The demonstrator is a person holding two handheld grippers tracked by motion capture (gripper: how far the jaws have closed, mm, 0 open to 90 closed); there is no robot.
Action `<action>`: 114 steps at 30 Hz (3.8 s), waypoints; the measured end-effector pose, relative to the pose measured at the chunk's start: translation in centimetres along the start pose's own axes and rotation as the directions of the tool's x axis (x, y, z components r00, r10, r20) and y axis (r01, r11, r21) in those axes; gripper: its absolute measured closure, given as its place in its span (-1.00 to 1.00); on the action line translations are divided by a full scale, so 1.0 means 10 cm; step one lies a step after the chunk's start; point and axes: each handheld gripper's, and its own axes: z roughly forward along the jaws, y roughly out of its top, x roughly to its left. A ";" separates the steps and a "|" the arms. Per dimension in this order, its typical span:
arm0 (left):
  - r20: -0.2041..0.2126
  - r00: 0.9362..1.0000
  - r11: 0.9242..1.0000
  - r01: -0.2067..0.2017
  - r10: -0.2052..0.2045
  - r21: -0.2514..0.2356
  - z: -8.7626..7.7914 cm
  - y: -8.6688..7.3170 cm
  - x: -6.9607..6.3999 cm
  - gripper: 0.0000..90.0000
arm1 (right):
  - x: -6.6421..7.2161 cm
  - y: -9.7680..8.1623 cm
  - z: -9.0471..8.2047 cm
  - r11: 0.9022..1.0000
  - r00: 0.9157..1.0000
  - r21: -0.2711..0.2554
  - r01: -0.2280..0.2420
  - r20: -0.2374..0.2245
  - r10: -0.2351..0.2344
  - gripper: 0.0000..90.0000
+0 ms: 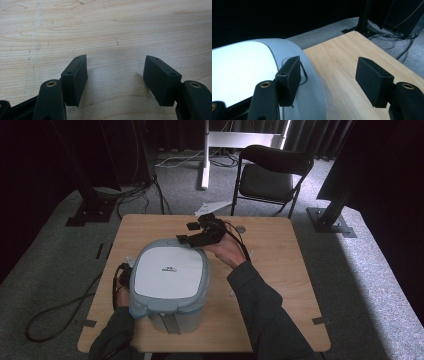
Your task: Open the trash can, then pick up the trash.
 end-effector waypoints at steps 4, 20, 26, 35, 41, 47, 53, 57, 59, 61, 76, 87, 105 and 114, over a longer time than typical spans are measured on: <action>0.000 1.000 1.000 0.000 0.000 0.000 0.00 0.00 0.00 -0.19 | -0.01 0.01 0.02 1.000 0.999 0.008 -0.006 -0.032 0.006 -0.20; 0.000 1.000 1.000 0.000 0.000 0.000 0.00 0.00 0.00 -0.19 | -0.08 0.06 0.03 0.999 0.999 0.050 -0.018 -0.041 0.020 -0.17; 0.000 1.000 1.000 0.000 0.000 0.000 0.00 0.00 0.00 -0.19 | -0.17 0.03 -0.06 0.998 0.998 0.022 -0.055 0.017 0.054 -0.17; 0.000 1.000 1.000 0.000 0.000 0.000 0.00 0.00 0.00 -0.19 | -0.25 -0.04 -0.18 0.999 0.996 0.004 -0.049 0.073 0.049 -0.17; 0.000 1.000 1.000 -0.001 0.001 0.000 0.00 0.00 0.00 -0.19 | -0.27 -0.07 -0.23 0.999 0.994 0.011 -0.039 0.106 0.038 -0.17; 0.000 1.000 1.000 0.000 0.000 -0.001 0.00 0.00 0.00 -0.19 | -0.32 -0.12 -0.27 0.999 0.991 0.012 -0.045 0.126 0.043 -0.17; 0.000 1.000 1.000 -0.001 0.001 0.000 0.00 0.00 0.00 -0.19 | -0.37 -0.16 -0.31 0.998 0.987 0.023 -0.050 0.153 0.046 -0.17; 0.000 1.000 1.000 0.000 0.000 0.000 0.00 0.00 0.00 -0.19 | -0.40 -0.20 -0.34 0.998 0.985 0.016 -0.057 0.163 0.054 -0.15; 0.000 1.000 1.000 -0.001 0.001 0.000 0.00 0.00 0.00 -0.19 | -0.41 -0.22 -0.35 0.998 0.984 0.015 -0.059 0.169 0.056 -0.13; 0.000 1.000 1.000 0.000 0.000 0.000 0.00 0.00 0.00 -0.20 | -0.43 -0.24 -0.36 0.998 0.983 0.017 -0.063 0.174 0.059 -0.12; 0.000 1.000 1.000 0.000 0.000 0.000 0.00 0.00 0.00 -0.20 | -0.53 -0.44 -0.46 0.996 0.972 0.013 -0.092 0.220 0.087 0.01; 0.000 1.000 1.000 -0.001 0.001 0.001 0.00 0.00 0.00 -0.19 | -0.63 -0.61 -0.52 0.992 0.962 0.016 -0.124 0.245 0.117 0.02; 0.000 1.000 1.000 -0.001 0.001 0.001 0.00 0.00 0.00 -0.19 | -0.80 -1.00 -0.62 0.982 0.927 0.020 -0.187 0.334 0.169 0.01; -0.002 1.000 1.000 0.002 -0.002 0.002 0.00 0.00 0.00 -0.20 | -0.90 -1.22 -0.69 0.974 0.895 0.036 -0.222 0.404 0.189 0.01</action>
